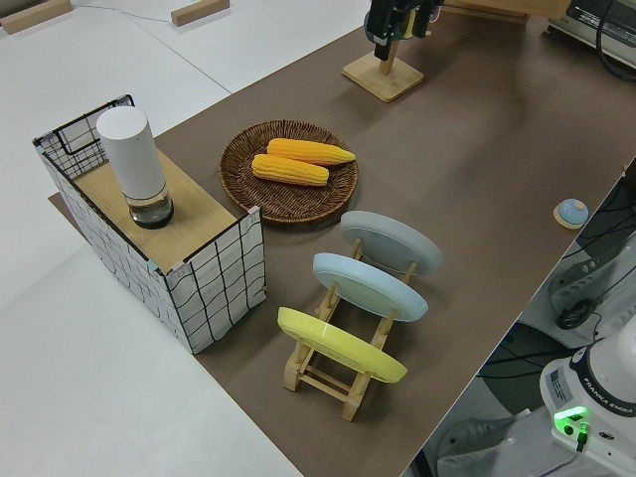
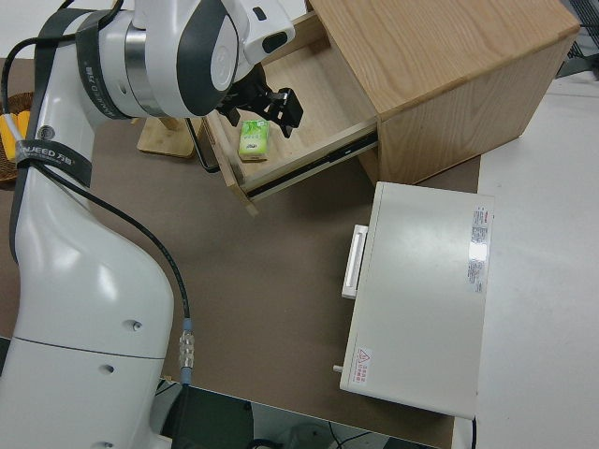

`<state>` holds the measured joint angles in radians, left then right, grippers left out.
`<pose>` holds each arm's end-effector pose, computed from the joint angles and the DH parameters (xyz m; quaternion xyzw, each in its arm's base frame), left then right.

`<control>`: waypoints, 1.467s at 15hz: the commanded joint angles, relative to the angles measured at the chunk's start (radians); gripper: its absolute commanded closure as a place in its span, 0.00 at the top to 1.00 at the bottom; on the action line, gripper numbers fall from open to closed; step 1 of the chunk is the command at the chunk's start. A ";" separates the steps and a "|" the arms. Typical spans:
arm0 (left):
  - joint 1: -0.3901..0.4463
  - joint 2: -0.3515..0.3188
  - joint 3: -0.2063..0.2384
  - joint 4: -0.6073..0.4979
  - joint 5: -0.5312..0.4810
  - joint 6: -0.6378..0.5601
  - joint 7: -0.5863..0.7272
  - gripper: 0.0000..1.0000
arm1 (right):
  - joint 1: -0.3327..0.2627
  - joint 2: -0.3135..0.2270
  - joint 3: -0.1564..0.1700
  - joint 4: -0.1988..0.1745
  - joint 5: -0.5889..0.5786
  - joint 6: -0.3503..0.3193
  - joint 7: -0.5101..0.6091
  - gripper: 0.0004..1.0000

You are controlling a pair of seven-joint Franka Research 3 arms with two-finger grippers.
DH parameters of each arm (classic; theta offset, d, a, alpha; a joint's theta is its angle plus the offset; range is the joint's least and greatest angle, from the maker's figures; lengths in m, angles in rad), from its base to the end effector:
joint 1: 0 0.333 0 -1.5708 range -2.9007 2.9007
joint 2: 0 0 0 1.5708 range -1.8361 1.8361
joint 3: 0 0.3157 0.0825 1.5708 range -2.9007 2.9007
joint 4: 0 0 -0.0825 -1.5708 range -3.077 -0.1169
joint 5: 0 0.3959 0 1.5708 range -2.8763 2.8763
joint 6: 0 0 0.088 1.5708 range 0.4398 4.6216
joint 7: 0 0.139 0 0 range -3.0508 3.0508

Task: Slide drawer open with right arm

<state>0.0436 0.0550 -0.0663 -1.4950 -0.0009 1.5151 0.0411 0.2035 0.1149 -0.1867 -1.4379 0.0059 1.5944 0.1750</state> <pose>0.5768 -0.0122 0.5925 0.9993 -0.0319 -0.0174 0.0024 0.6055 0.0172 0.5927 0.9967 -0.0782 0.0224 0.0055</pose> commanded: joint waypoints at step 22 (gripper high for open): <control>-0.007 -0.004 0.000 0.010 0.018 -0.018 -0.010 0.99 | -0.006 0.034 0.033 -0.038 -0.026 0.035 -0.118 0.99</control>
<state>0.0436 0.0550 -0.0663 -1.4950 -0.0009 1.5151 0.0411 0.2054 0.1525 -0.1570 -1.4748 -0.0255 1.6178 0.0741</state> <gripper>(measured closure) 0.004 0.013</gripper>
